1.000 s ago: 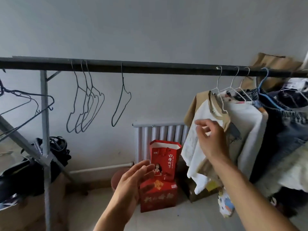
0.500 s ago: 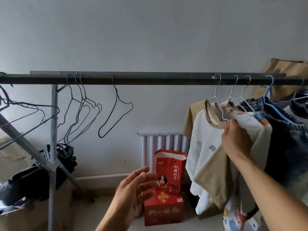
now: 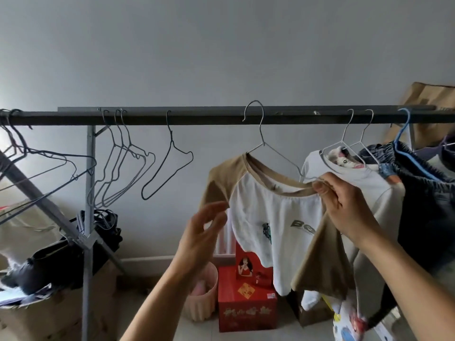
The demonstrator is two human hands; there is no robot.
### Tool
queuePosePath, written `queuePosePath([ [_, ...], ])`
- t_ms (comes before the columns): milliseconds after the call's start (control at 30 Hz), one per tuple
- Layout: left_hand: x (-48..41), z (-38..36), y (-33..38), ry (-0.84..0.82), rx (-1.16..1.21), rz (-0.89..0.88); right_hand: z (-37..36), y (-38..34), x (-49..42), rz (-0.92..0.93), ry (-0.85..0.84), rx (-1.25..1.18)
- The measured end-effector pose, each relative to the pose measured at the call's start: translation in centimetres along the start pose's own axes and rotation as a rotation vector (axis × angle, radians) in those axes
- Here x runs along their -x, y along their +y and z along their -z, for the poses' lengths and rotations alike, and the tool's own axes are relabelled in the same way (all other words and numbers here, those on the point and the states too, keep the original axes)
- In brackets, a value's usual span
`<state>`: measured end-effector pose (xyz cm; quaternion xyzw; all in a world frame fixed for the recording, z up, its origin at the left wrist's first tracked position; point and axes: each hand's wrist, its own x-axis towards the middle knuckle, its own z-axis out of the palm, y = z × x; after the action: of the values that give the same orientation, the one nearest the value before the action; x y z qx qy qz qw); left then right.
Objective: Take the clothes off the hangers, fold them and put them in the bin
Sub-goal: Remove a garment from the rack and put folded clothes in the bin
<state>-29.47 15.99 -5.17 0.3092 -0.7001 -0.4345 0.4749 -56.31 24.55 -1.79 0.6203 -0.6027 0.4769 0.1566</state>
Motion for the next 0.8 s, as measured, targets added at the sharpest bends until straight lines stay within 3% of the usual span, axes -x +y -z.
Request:
queuePosePath([
  [133, -3.6, 2.7, 1.0, 0.098, -0.391, -0.353, -0.2, -1.5, 0.9, 0.011, -0.115, -0.096],
  [233, -4.8, 4.9, 1.6, 0.039, -0.625, -0.384, -0.4, -3.0, 1.1, 0.034, -0.163, -0.192],
  [400, -4.5, 7.8, 2.1, -0.150, -0.461, -0.327, -1.0, -5.1, 1.5, 0.031, -0.155, -0.303],
  [600, -2.2, 10.1, 1.2, -0.073, -0.390, -0.286, -2.0, -6.4, 1.6, -0.162, -0.141, -0.570],
  [800, -0.4, 12.1, 0.9, 0.053, -0.350, -0.133, -3.1, -6.9, 2.2, -0.179, 0.016, -0.559],
])
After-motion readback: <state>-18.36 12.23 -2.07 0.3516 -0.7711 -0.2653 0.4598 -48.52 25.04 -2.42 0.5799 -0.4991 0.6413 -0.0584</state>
